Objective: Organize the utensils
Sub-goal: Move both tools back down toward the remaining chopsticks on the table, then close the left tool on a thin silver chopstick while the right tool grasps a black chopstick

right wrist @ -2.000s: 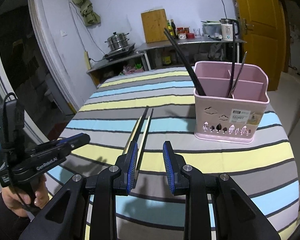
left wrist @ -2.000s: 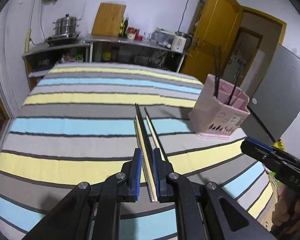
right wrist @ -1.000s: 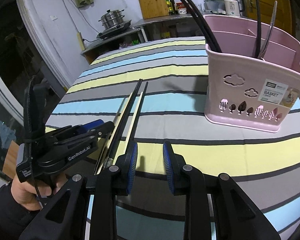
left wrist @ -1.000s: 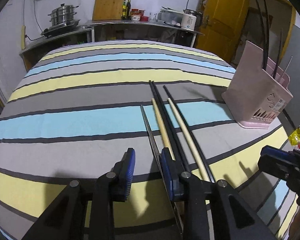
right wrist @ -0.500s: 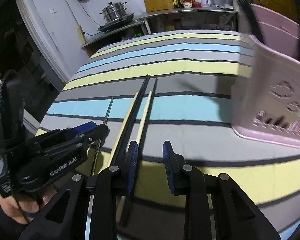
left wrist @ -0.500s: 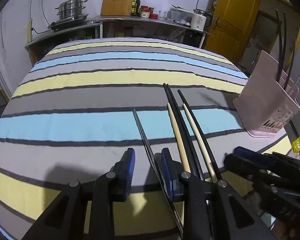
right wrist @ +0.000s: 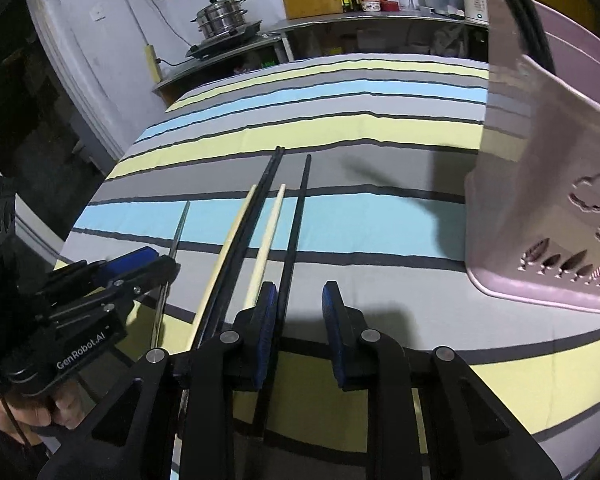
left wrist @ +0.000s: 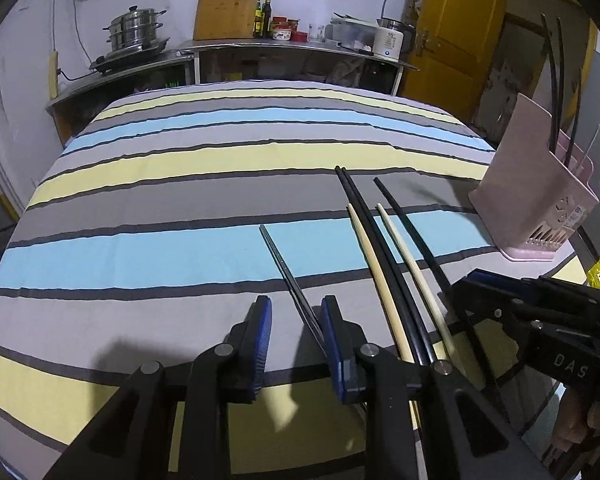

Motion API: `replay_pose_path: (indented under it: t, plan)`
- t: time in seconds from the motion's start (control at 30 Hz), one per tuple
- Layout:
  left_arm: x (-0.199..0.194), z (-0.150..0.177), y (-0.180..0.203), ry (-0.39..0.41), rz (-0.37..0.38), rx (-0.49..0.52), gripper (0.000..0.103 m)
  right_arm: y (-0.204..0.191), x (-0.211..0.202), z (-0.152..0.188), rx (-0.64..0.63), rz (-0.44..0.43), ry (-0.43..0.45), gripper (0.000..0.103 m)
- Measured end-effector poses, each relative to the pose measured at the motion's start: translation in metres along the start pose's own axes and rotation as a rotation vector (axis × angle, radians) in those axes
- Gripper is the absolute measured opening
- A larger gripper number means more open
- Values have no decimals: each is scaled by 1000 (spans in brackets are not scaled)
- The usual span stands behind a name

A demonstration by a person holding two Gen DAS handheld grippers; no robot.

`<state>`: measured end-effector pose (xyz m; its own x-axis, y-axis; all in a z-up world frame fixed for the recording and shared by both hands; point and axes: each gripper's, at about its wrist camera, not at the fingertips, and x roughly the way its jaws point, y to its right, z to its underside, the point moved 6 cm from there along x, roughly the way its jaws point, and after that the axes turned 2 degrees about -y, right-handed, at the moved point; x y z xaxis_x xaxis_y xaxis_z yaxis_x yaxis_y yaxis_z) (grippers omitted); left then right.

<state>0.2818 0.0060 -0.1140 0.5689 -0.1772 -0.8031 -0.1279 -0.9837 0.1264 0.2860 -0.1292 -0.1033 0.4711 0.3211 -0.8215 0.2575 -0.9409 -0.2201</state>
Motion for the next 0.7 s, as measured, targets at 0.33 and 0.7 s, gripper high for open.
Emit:
replay_pose_path:
  t: [0.33,0.7]
  plan:
    - [8,-13,-6,-26,10,-79,26,-9,18,-24,-59,61,-10,24]
    - [19,-26,-6,-45,-44,-58,9,-6,28,-39,-84,92,-22,8]
